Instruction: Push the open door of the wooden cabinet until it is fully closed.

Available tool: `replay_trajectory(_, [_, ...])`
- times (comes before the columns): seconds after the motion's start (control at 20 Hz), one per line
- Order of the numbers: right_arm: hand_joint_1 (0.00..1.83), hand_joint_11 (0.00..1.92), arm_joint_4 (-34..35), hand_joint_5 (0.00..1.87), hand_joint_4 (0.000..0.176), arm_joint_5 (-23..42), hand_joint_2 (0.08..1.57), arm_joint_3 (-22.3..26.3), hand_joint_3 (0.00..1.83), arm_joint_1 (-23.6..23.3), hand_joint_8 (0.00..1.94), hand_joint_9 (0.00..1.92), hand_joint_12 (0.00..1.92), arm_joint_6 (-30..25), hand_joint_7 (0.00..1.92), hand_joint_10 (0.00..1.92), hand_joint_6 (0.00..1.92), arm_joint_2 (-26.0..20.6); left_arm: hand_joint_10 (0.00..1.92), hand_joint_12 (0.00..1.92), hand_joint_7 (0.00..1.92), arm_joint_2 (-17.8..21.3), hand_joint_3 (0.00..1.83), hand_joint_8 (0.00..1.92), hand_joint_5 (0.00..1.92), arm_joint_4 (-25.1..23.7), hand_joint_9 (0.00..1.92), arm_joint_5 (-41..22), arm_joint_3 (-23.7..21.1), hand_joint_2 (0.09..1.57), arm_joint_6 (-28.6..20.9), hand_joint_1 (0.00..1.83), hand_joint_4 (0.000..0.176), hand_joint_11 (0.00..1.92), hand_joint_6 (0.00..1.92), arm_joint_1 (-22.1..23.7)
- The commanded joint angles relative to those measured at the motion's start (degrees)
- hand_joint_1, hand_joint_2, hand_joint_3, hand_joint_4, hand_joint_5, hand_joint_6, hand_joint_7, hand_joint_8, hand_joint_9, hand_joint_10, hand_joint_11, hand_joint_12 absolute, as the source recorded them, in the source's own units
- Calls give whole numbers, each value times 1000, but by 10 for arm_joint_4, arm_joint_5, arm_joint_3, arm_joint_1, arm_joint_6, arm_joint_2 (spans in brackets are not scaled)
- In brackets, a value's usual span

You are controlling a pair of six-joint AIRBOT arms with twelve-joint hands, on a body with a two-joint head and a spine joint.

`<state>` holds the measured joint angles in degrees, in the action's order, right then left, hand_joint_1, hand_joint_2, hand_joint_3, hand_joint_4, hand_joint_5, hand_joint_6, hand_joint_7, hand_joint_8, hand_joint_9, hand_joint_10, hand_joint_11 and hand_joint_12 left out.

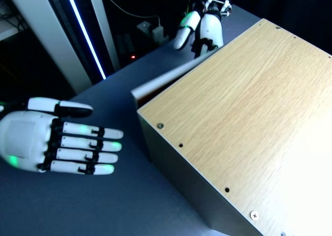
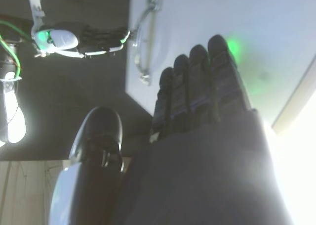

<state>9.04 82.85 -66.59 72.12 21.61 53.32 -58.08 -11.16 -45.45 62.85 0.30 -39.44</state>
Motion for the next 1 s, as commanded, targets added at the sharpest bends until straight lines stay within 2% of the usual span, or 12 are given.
replay_trajectory(0.0, [140,132,15,284,0,71,1398,-3,0,-3,2,280,322,-6,317,5,1,0,26,57,202,-1,6,14,154,17,222,-63,2,1492,-3,0,0,210,7,9])
replay_trajectory(0.1, [179,124,15,289,0,71,1408,-3,0,-3,0,275,317,-6,314,1,2,0,14,65,238,-3,0,10,193,39,253,-69,7,1460,-3,132,0,257,9,9])
replay_trajectory(0.35, [165,142,15,294,0,72,1425,-3,4,-3,0,285,331,-7,313,2,1,0,4,48,231,-2,3,4,190,50,241,-96,0,1471,-3,80,0,255,6,3])
replay_trajectory(0.5, [225,117,16,298,0,72,1425,-2,0,-3,3,270,328,-8,312,1,1,0,1,28,199,19,1,1,172,37,208,-124,-23,1467,-3,78,0,223,1,-14])
replay_trajectory(0.55, [222,121,16,298,0,72,1414,-2,0,-3,2,271,331,-8,309,2,1,0,2,7,178,27,3,2,159,28,180,-135,-31,1471,-3,15,0,176,1,-22])
replay_trajectory(0.7, [195,103,17,293,0,72,1404,-2,0,-3,1,257,308,-8,308,0,0,0,0,0,118,54,7,0,123,19,92,-166,-60,1488,-3,0,0,26,0,-47])
replay_trajectory(0.8, [181,104,18,284,0,76,1414,-2,1,-3,0,256,305,-9,305,1,0,0,7,11,129,74,6,6,128,17,104,-191,-72,1489,-3,0,0,43,3,-70])
replay_trajectory(0.95, [157,86,21,274,0,89,1374,1,0,-3,0,230,290,-9,273,0,0,0,17,31,168,100,13,15,156,61,143,-242,-84,1513,-3,0,0,90,11,-111])
